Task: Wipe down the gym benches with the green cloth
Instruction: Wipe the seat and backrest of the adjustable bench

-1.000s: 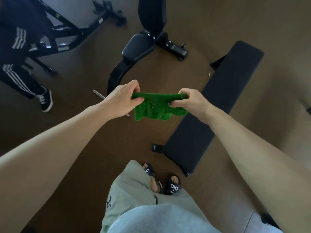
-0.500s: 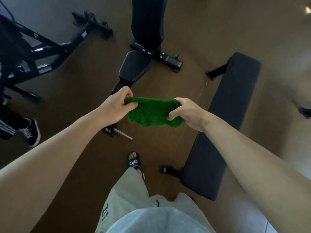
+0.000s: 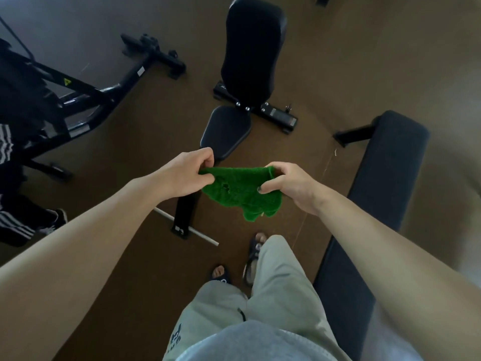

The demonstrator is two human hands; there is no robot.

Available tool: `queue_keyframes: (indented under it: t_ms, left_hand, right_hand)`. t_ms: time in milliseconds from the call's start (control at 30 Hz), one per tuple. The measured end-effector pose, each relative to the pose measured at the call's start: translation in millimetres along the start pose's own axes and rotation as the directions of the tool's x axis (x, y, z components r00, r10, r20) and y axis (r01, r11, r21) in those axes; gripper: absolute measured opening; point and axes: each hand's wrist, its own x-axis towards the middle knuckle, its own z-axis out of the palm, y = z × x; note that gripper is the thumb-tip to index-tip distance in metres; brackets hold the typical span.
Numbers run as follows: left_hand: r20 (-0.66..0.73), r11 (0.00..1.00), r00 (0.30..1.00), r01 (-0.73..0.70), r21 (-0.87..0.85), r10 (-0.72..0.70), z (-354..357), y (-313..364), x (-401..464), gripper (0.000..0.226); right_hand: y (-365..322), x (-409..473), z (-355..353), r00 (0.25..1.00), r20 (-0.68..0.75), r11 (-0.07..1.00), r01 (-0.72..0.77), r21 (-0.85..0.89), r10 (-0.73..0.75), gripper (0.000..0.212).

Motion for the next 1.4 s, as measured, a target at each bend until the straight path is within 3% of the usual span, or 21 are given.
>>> queue_keyframes:
  t_ms: [133,233,400,500,633,700,733,833,900,967,1033,1100,1133,1267,1400]
  left_hand:
    - [-0.011,1.0,1.0,0.024,-0.018,-0.024,-16,-12,57,0.018]
    - [-0.055,0.997,0.996,0.069,-0.046,-0.071,-21,-20,110,0.016]
    - [-0.231,0.989,0.962,0.145,-0.014,-0.145,-33,-32,209,0.013]
    - [-0.417,0.983,0.897,0.18,0.048,-0.144,-37,-44,265,0.016]
    - [-0.594,0.963,0.804,0.189,0.191,-0.04,-12,-83,325,0.019]
    - [-0.613,0.936,0.79,0.209,0.285,0.01,20,-117,349,0.019]
    - [-0.597,0.918,0.802,0.225,0.325,0.014,42,-138,361,0.02]
    - [-0.46,0.847,0.883,0.313,0.429,-0.093,121,-205,386,0.029]
    - [-0.395,0.822,0.894,0.381,0.424,-0.211,170,-243,405,0.043]
    - [-0.441,0.845,0.873,0.389,0.366,-0.21,202,-269,434,0.054]
    - [-0.531,0.883,0.84,0.326,0.337,-0.107,217,-277,475,0.056]
    - [-0.587,0.907,0.809,0.27,0.324,-0.031,222,-269,516,0.06]
    - [-0.593,0.913,0.805,0.257,0.318,-0.02,223,-263,535,0.063]
    - [-0.512,0.882,0.856,0.293,0.37,-0.07,241,-256,573,0.072]
    - [-0.465,0.871,0.878,0.312,0.381,-0.111,248,-262,562,0.075]
  right_hand:
    - [-12,67,-28,0.999,-0.036,0.999,0.019,-0.028,-0.02,0.014]
    - [-20,130,-55,0.99,-0.104,0.976,0.071,-0.208,-0.094,0.014]
    - [-41,239,-88,0.94,-0.18,0.908,0.209,-0.363,-0.288,0.012]
    - [-49,303,-99,0.873,-0.205,0.846,0.331,-0.418,-0.443,0.011]
    - [-34,384,-99,0.712,-0.265,0.726,0.481,-0.493,-0.651,0.011]
    - [-3,428,-94,0.667,-0.208,0.643,0.513,-0.569,-0.716,0.018]
    - [20,450,-89,0.679,-0.153,0.611,0.51,-0.605,-0.718,0.022]
    - [102,510,-72,0.814,0.127,0.536,0.482,-0.693,-0.567,0.044]
    - [155,541,-64,0.841,0.242,0.48,0.487,-0.73,-0.485,0.055]
    - [187,573,-64,0.783,0.142,0.487,0.505,-0.713,-0.605,0.048]
    - [199,608,-70,0.67,-0.092,0.538,0.497,-0.681,-0.737,0.035]
    - [198,641,-79,0.59,-0.262,0.576,0.44,-0.689,-0.764,0.037]
    - [196,655,-82,0.606,-0.296,0.599,0.387,-0.701,-0.738,0.044]
    - [205,687,-87,0.828,-0.23,0.708,0.255,-0.659,-0.512,0.059]
    - [208,683,-91,0.858,-0.207,0.739,0.254,-0.624,-0.47,0.059]
